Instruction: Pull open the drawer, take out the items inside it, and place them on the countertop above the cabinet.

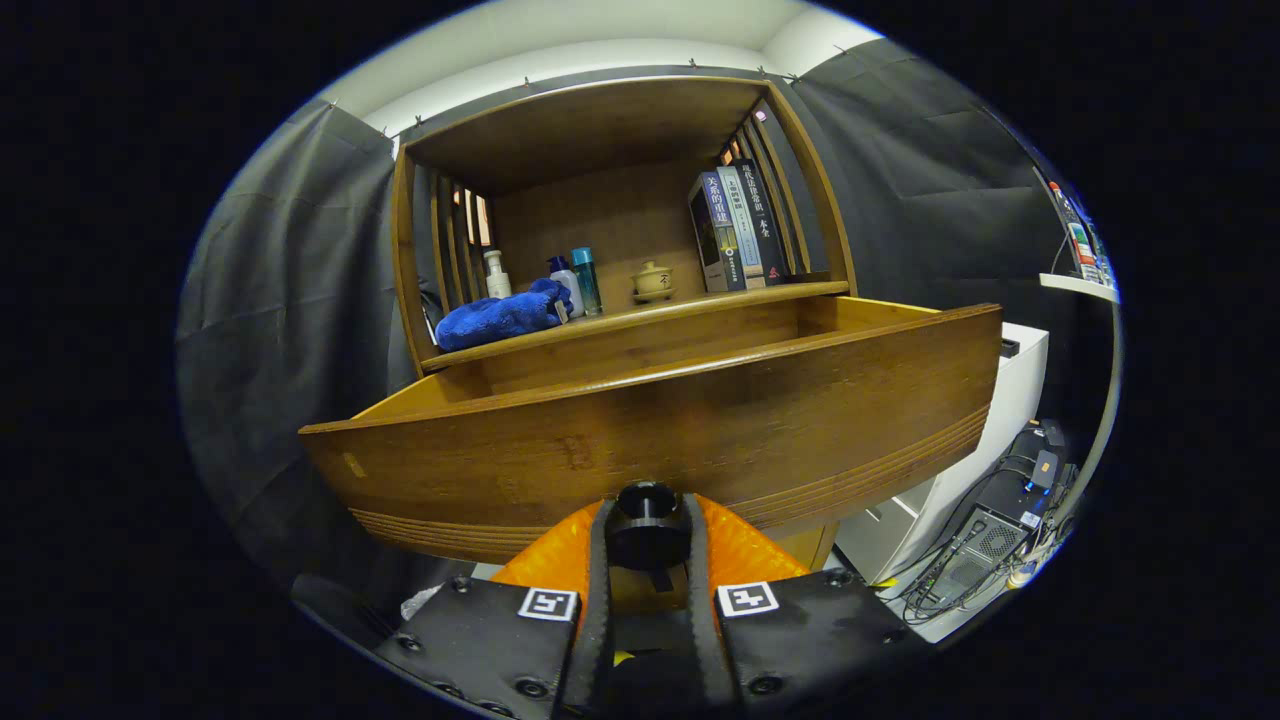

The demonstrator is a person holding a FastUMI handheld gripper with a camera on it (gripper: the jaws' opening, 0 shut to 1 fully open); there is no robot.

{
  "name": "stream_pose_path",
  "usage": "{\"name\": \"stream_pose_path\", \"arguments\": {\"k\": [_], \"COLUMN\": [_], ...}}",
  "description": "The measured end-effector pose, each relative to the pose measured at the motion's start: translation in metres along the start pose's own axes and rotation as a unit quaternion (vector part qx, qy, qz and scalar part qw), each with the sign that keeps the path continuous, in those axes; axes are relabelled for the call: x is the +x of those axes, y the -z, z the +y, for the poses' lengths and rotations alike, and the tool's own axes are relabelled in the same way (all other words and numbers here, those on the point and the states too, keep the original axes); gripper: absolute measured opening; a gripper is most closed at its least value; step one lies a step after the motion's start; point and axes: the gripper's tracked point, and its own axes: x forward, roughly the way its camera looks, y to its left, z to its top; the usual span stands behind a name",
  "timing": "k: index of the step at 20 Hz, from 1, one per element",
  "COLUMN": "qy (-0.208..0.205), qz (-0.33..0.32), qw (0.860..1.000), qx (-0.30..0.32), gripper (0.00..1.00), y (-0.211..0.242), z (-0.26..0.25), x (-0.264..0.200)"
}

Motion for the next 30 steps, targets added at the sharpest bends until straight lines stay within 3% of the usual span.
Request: {"name": "stream_pose_path", "arguments": {"k": [5,13,27,30], "qy": [0.008,0.032,0.018,0.017], "qz": [0.004,0.042,-0.025,-0.023], "qw": [1.0,0.998,0.999,1.0], "qx": [0.009,0.027,0.023,0.007], "gripper": [0.37,0.49,0.6,0.72], "y": [0.0,-0.003,-0.133,-0.156], "z": [0.002,0.0,0.014,0.02], "x": [-0.002,-0.003,-0.004,0.013]}}
